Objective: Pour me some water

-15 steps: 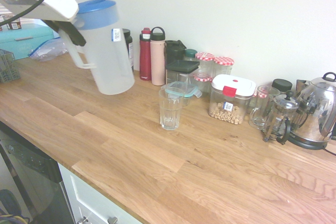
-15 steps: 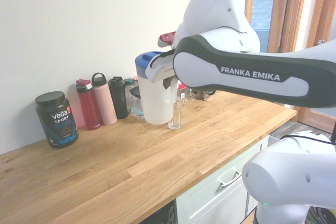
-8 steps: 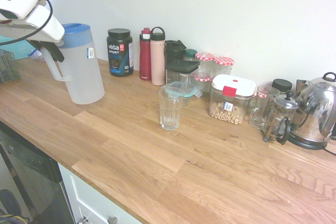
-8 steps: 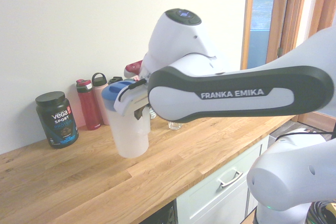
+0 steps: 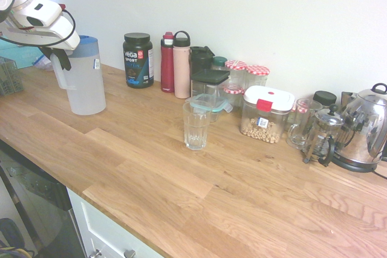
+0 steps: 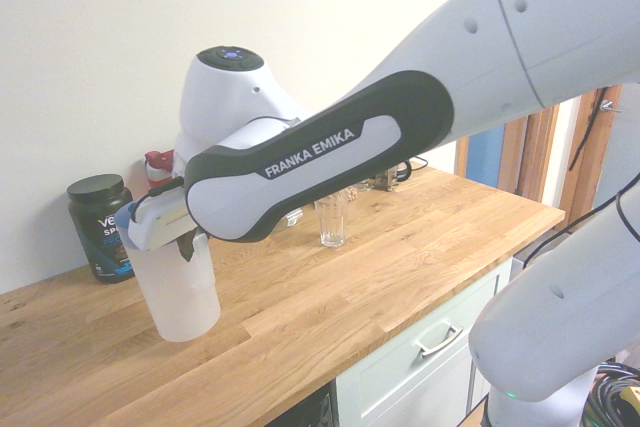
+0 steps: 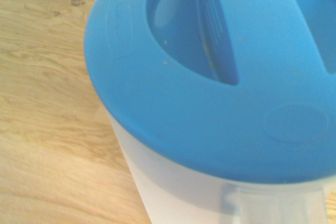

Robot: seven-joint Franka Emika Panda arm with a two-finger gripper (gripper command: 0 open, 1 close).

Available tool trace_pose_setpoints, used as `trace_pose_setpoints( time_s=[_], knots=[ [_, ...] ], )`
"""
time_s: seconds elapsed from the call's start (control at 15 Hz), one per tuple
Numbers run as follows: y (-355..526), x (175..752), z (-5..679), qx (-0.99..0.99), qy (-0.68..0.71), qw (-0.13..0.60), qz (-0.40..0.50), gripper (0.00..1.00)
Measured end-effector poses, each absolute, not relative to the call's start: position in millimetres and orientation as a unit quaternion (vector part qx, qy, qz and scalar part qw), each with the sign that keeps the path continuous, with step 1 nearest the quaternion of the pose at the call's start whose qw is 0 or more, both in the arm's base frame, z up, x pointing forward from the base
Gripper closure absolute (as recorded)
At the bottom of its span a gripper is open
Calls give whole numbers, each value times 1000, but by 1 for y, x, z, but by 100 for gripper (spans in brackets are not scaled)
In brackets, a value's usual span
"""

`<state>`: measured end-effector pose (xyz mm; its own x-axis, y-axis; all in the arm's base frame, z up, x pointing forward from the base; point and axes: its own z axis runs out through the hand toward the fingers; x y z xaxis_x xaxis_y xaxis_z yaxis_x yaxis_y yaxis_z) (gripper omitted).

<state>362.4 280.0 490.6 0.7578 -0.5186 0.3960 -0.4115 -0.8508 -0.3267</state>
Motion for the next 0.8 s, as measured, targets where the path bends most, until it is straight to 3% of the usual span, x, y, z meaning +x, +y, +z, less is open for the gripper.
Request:
trace_pose_setpoints(
  time_s=[0.53,0.6,0.8],
  knots=[
    [263,400,473,-917,297,99,-248,100],
    [258,405,472,-915,301,101,-248,0],
    [250,413,468,-914,307,104,-244,0]
  ],
)
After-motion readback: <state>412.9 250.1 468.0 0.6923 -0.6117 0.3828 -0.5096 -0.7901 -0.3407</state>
